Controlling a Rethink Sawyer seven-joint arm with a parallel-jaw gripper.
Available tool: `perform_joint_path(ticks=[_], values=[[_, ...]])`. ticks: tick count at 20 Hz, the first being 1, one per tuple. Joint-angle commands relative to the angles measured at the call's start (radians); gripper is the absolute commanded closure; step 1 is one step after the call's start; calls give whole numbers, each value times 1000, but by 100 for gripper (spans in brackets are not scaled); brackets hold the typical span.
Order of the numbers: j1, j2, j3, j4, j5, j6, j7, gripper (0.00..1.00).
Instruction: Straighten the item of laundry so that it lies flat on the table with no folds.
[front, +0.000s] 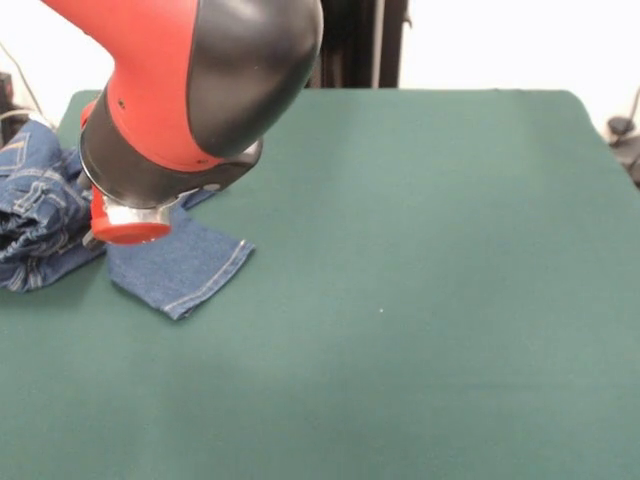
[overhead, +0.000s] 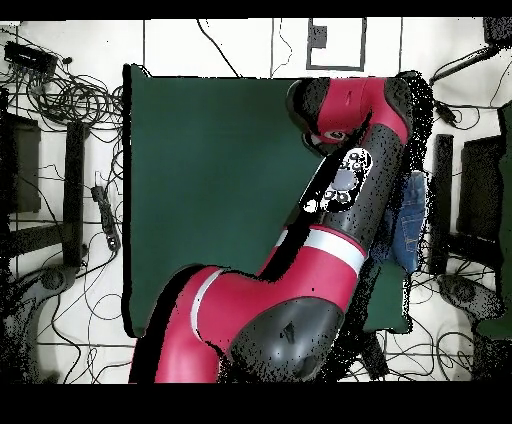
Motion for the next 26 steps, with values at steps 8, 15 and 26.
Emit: perform_joint_path(ticks=[8, 15, 26], values=[[13, 24, 63, 145, -42, -189, 144, 0], [13, 24, 59, 174, -47, -239, 145, 0], [-2, -2, 94, 254, -30, -240, 49, 0]])
